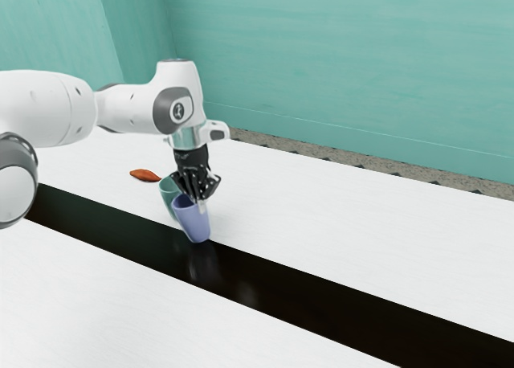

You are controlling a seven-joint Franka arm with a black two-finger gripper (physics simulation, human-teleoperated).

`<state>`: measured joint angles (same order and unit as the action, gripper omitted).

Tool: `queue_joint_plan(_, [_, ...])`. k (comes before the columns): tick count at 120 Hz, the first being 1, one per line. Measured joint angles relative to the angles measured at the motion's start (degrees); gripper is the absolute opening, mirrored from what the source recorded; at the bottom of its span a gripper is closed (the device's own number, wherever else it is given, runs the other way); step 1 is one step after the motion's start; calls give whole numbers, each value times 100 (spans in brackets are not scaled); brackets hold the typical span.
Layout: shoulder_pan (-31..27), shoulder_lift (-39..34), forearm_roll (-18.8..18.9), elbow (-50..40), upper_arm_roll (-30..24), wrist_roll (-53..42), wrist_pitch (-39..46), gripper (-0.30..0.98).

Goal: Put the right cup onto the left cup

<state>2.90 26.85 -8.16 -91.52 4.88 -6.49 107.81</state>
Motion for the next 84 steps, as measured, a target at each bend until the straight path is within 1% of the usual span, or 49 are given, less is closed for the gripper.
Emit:
queue_joint_plan(10, [16,-49,19,62,-24,21,-149,-10])
queue_joint_plan(27, [49,-32,120,635,10,46,-582,-10])
queue_joint_plan(44, [24,40,299,1155,20,61,-1001,-10])
queue_joint_plan(84, [-90,588,711,2474,227,35,-1656,-10])
